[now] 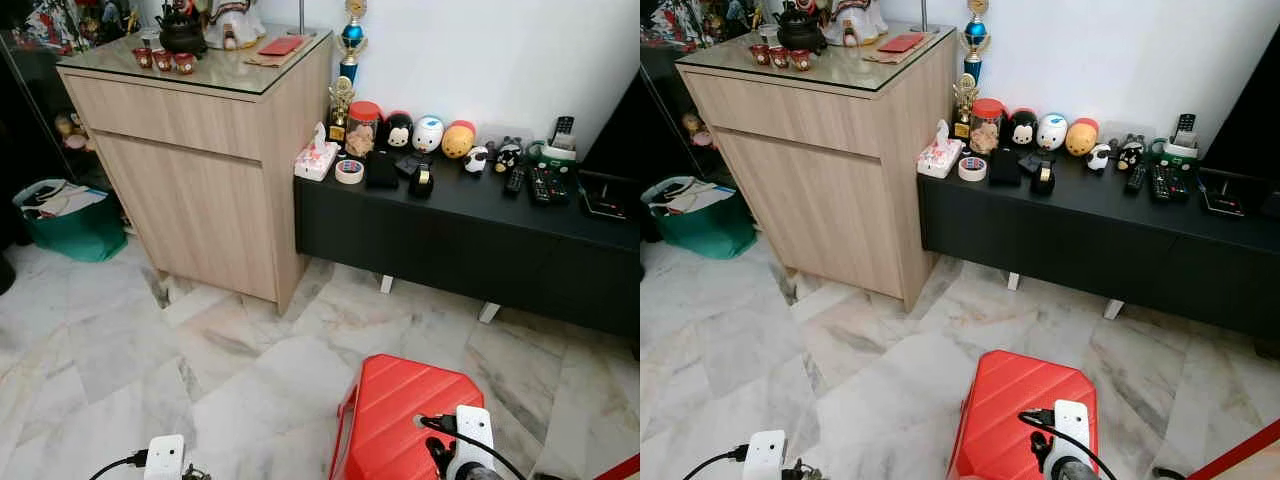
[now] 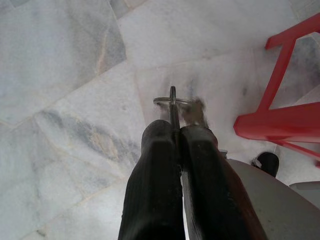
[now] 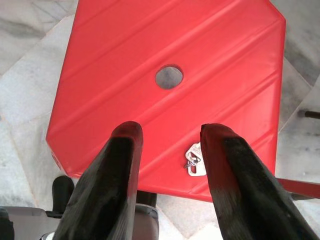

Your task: Hang keys on a hook

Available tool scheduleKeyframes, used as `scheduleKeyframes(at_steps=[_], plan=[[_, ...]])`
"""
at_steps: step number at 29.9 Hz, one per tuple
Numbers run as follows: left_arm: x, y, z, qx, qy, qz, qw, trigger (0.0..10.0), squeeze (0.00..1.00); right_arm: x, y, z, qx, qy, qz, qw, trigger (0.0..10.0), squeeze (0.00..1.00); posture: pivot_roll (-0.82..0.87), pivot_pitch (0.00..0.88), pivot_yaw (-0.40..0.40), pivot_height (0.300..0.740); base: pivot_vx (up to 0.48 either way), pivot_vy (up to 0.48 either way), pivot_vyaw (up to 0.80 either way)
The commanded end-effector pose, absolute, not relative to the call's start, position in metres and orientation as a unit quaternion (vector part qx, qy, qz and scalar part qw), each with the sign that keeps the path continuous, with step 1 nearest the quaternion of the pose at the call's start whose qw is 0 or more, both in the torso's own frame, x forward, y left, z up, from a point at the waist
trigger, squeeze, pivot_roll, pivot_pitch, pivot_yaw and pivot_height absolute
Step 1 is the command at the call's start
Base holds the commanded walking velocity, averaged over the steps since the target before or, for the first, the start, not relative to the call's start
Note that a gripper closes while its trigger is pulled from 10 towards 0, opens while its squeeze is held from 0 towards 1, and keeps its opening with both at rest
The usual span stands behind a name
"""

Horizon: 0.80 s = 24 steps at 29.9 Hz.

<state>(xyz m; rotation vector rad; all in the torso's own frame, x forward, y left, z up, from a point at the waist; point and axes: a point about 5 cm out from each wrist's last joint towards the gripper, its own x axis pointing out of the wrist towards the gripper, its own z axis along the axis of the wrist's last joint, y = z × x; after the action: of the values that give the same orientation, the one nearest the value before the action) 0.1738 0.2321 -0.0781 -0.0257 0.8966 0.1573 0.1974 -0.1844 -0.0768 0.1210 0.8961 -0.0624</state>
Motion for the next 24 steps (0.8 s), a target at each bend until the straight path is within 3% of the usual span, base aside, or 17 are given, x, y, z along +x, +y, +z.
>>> scheduleKeyframes(at_steps=[1, 24], plan=[[0.1717, 0.2304, -0.0797, -0.011, 0.439, 0.072, 0.896, 10.0, 0.00, 0.1966, -0.1873, -0.0771, 0.054, 0.436, -0.035, 0.898, 10.0, 0.00, 0.05, 0.000, -0.047, 0.740, -0.259, 0.000, 0.00], [0.1716, 0.2288, -0.0802, -0.018, 0.441, 0.070, 0.895, 10.0, 0.00, 0.1917, -0.1865, -0.0798, 0.063, 0.439, -0.064, 0.894, 10.0, 0.00, 0.05, 0.000, -0.046, 0.740, -0.314, 0.000, 0.00]])
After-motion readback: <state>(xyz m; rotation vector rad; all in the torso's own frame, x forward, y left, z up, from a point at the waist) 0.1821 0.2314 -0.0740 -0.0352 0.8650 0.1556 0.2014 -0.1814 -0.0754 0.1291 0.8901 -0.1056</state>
